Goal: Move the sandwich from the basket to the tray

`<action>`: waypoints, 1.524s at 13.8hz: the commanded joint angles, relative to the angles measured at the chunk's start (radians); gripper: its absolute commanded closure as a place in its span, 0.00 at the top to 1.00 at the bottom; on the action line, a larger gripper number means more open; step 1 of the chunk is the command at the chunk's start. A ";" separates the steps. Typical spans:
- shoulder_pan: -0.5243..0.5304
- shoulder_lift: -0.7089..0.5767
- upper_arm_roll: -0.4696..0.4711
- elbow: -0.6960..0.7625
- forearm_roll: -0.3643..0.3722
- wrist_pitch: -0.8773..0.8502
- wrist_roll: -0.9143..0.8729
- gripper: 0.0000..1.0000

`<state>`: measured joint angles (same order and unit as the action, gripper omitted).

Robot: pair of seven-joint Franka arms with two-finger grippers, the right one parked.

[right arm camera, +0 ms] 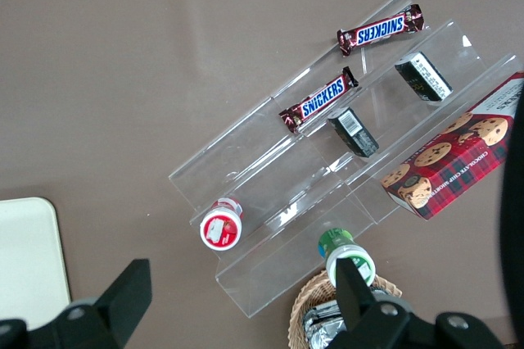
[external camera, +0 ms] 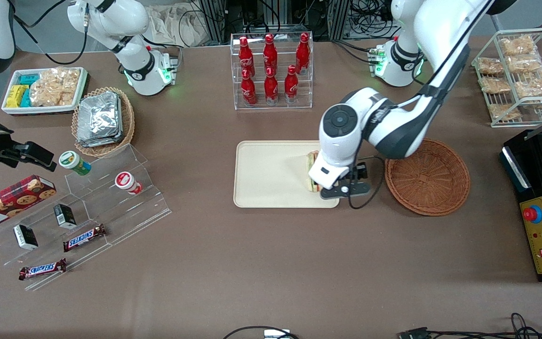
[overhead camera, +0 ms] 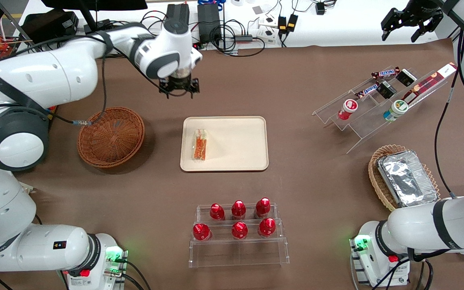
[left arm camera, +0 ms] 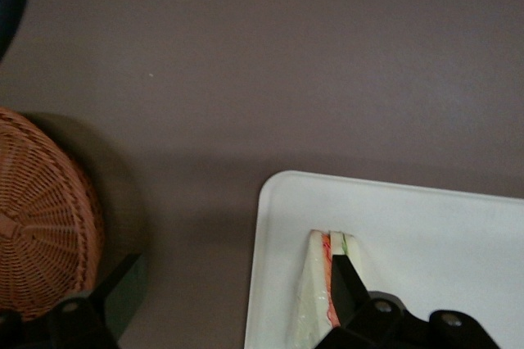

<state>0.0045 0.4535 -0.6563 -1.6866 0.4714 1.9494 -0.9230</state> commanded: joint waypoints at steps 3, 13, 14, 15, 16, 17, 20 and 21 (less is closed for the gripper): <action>0.066 -0.029 -0.009 0.117 -0.026 -0.110 0.006 1.00; 0.135 -0.174 0.139 0.143 -0.210 -0.254 0.393 1.00; 0.123 -0.202 0.193 0.136 -0.241 -0.263 0.465 1.00; 0.109 -0.226 0.239 0.131 -0.260 -0.282 0.536 1.00; 0.108 -0.245 0.272 0.130 -0.276 -0.299 0.587 1.00; 0.108 -0.272 0.299 0.120 -0.301 -0.305 0.631 1.00; 0.086 -0.364 0.417 0.078 -0.388 -0.314 0.772 1.00; 0.056 -0.386 0.472 0.076 -0.402 -0.340 0.809 1.00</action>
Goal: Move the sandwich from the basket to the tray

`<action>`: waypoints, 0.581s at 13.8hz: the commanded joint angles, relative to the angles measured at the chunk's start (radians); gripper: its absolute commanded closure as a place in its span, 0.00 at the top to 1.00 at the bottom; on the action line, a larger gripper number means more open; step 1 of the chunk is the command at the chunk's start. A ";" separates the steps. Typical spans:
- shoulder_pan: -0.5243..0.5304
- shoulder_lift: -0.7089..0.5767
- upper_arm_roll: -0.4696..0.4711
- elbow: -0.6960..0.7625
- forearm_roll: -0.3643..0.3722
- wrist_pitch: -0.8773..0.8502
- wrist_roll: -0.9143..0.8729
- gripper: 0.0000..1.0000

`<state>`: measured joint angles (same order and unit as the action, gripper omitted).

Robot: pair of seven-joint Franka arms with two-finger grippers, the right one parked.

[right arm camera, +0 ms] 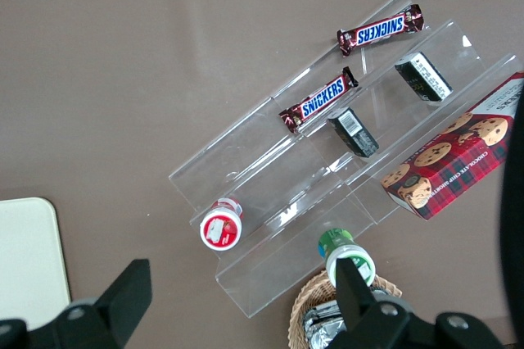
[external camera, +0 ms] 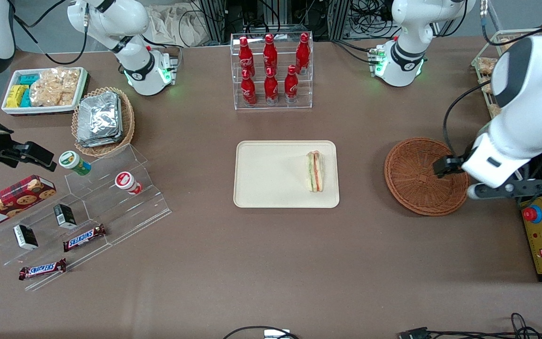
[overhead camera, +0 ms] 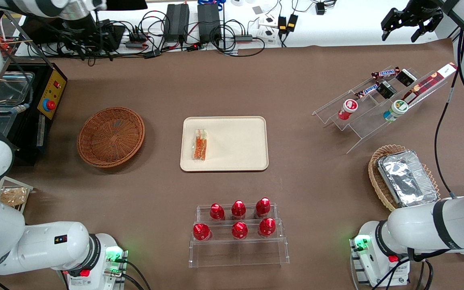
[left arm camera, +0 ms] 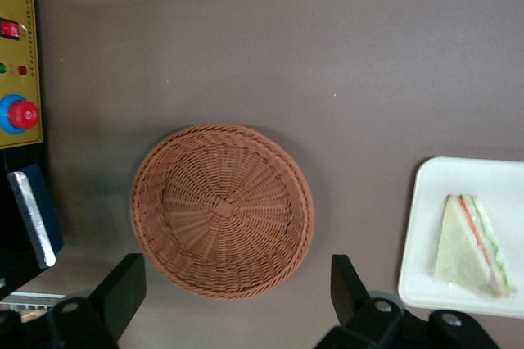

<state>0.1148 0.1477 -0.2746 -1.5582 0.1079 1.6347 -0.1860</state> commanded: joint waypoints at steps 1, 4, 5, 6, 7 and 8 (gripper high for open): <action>-0.090 -0.103 0.142 -0.052 -0.048 -0.054 0.107 1.00; -0.127 -0.172 0.233 -0.054 -0.083 -0.120 0.201 1.00; -0.129 -0.190 0.247 -0.054 -0.083 -0.140 0.223 1.00; -0.129 -0.203 0.250 -0.056 -0.083 -0.154 0.237 1.00; -0.127 -0.211 0.250 -0.054 -0.083 -0.162 0.235 1.00; -0.127 -0.214 0.250 -0.056 -0.083 -0.165 0.234 1.00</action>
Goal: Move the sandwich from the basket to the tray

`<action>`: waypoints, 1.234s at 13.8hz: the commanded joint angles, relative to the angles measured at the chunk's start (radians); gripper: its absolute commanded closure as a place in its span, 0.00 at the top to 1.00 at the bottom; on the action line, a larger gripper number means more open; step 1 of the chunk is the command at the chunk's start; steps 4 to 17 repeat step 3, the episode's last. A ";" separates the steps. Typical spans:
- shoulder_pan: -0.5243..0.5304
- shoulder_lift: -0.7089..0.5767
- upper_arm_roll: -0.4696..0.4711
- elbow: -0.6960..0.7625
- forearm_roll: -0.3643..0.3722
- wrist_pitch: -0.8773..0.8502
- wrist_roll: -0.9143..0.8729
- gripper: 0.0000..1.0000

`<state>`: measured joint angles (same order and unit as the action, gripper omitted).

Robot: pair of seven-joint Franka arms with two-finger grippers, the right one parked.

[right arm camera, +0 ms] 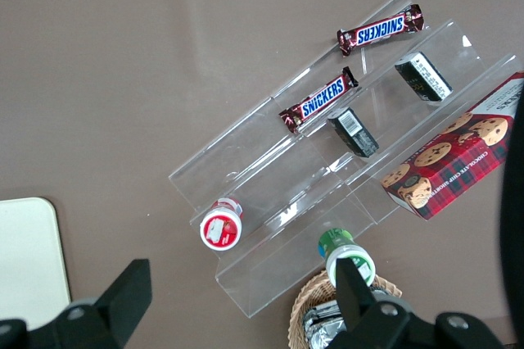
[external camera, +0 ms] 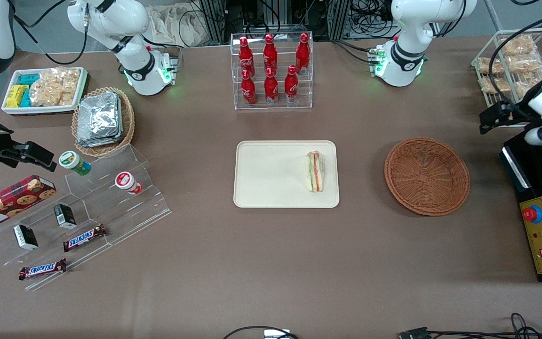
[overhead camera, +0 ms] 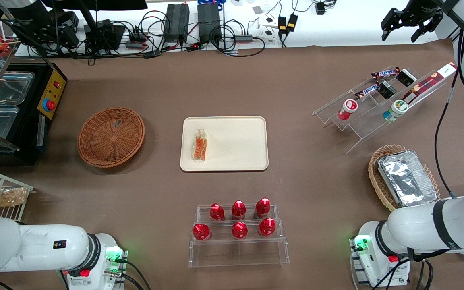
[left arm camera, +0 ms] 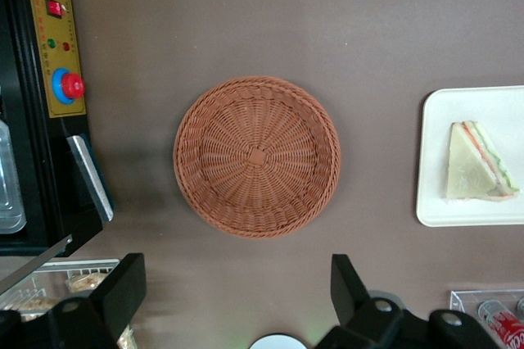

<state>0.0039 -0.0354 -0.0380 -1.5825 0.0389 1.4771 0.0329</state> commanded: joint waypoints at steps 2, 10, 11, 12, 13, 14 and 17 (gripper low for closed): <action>-0.016 -0.031 0.013 -0.031 -0.014 -0.018 0.012 1.00; -0.016 -0.029 0.013 -0.031 -0.016 -0.020 0.013 1.00; -0.016 -0.029 0.013 -0.031 -0.016 -0.020 0.013 1.00; -0.016 -0.029 0.013 -0.031 -0.016 -0.020 0.013 1.00; -0.016 -0.029 0.013 -0.031 -0.016 -0.020 0.013 1.00; -0.016 -0.029 0.013 -0.031 -0.016 -0.020 0.013 1.00; -0.016 -0.029 0.013 -0.031 -0.016 -0.020 0.013 1.00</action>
